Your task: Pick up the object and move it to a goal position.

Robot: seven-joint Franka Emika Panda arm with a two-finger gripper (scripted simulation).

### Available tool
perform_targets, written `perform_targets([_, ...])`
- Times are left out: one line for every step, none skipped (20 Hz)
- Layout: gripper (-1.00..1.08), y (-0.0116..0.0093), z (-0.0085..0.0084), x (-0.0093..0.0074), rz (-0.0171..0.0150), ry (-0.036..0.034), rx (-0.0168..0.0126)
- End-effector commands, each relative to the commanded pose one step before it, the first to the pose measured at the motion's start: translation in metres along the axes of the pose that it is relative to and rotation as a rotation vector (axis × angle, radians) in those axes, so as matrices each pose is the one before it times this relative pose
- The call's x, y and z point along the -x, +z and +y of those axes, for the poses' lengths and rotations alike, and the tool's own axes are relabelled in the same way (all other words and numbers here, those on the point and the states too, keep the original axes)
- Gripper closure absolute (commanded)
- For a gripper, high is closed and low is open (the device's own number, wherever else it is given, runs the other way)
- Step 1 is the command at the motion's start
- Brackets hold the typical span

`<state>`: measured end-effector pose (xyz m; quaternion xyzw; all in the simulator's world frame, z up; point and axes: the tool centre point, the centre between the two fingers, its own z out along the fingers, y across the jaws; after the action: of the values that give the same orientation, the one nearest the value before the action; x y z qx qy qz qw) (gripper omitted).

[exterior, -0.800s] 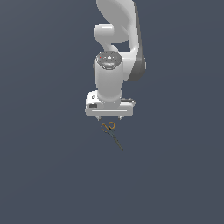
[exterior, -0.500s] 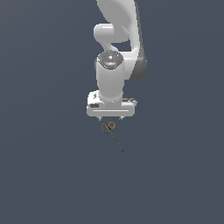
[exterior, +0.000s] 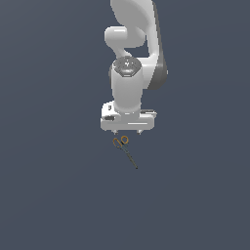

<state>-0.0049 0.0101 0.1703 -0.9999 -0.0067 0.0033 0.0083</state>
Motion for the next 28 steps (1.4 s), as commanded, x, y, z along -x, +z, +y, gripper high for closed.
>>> perform_targets([-0.92, 0.00535, 0.00074, -0.00083, -0.00041, -0.01195, 0.00105])
perform_targets([-0.92, 0.00325, 0.00048, -0.00065, 0.00022, -0.00819, 0.00080])
perform_targets([-0.92, 0.00378, 0.00062, -0.00072, 0.00019, -0.00954, 0.00101])
perform_targets([-0.92, 0.00432, 0.00072, -0.00078, 0.00019, -0.01090, 0.00115])
perform_targets([-0.92, 0.00486, 0.00077, -0.00082, 0.00022, -0.01227, 0.00121])
perform_targets([-0.92, 0.00545, 0.00083, -0.00086, 0.00027, -0.01368, 0.00123])
perform_targets([-0.92, 0.00602, 0.00087, -0.00087, 0.00029, -0.01514, 0.00128])
perform_targets([-0.92, 0.00660, 0.00096, -0.00085, 0.00029, -0.01656, 0.00133])
perform_targets([-0.92, 0.00719, 0.00102, -0.00081, 0.00031, -0.01802, 0.00135])
perform_targets([-0.92, 0.00779, 0.00106, -0.00074, 0.00033, -0.01950, 0.00132])
perform_targets([-0.92, 0.00787, 0.00102, -0.00061, 0.00034, -0.01966, 0.00120])
perform_targets([-0.92, 0.00730, 0.00091, -0.00045, 0.00032, -0.01823, 0.00100])
perform_targets([-0.92, 0.00673, 0.00079, -0.00031, 0.00030, -0.01679, 0.00082])
perform_targets([-0.92, 0.00616, 0.00069, -0.00020, 0.00028, -0.01535, 0.00067])
perform_targets([-0.92, 0.00558, 0.00059, -0.00011, 0.00027, -0.01390, 0.00054])
perform_targets([-0.92, 0.00500, 0.00050, -0.00004, 0.00025, -0.01244, 0.00043])
perform_targets([-0.92, 0.00441, 0.00044, 0.00001, 0.00023, -0.01095, 0.00033])
perform_targets([-0.92, 0.00383, 0.00034, 0.00003, 0.00021, -0.00954, 0.00026])
perform_targets([-0.92, 0.00324, 0.00029, 0.00005, 0.00018, -0.00805, 0.00020])
perform_targets([-0.92, 0.00265, 0.00023, 0.00006, 0.00015, -0.00658, 0.00014])
perform_targets([-0.92, 0.00206, 0.00014, 0.00005, 0.00012, -0.00516, 0.00010])
perform_targets([-0.92, 0.00147, 0.00012, 0.00005, 0.00009, -0.00365, 0.00007])
perform_targets([-0.92, 0.00088, 0.00008, 0.00003, 0.00005, -0.00218, 0.00004])
perform_targets([-0.92, 0.00030, 0.00005, 0.00002, 0.00002, -0.00069, 0.00001])
perform_targets([-0.92, -0.00113, -0.00020, 0.00042, -0.00150, 0.00482, -0.00048])
perform_targets([-0.92, 0.00035, 0.00002, 0.00001, 0.00000, 0.00000, 0.00000])
perform_targets([-0.92, 0.00104, 0.00006, 0.00003, 0.00000, 0.00000, 0.00000])
perform_targets([-0.92, 0.00173, 0.00009, 0.00006, 0.00000, 0.00000, 0.00000])
